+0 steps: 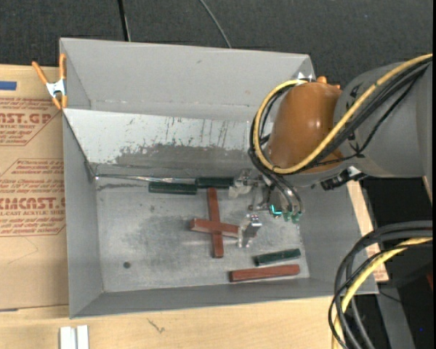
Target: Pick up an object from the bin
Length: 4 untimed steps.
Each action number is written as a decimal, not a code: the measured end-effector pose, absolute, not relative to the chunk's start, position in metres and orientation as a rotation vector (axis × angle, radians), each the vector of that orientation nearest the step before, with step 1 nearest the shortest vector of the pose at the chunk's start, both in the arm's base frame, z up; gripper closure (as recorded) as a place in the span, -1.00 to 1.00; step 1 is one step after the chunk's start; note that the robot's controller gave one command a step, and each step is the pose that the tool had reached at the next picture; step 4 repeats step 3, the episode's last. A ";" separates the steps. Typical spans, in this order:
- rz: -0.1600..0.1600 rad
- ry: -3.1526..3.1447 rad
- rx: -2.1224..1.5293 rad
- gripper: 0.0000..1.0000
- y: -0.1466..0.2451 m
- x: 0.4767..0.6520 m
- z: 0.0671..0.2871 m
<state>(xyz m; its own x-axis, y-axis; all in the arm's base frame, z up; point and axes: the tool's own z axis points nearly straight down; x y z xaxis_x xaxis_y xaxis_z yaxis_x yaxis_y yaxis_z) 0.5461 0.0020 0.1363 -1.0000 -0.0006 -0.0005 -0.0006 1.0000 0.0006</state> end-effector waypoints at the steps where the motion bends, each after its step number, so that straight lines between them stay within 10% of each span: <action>1: 0.001 3.125 -0.044 1.00 0.008 0.538 0.077; 2: 0.001 3.125 -0.044 1.00 0.008 0.538 0.077; 3: 0.000 3.137 -0.080 1.00 -0.008 0.554 0.210; 4: 0.000 3.137 -0.080 1.00 -0.008 0.554 0.210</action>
Offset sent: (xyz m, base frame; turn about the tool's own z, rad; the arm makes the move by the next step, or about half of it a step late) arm 0.0000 0.0000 0.0000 0.0000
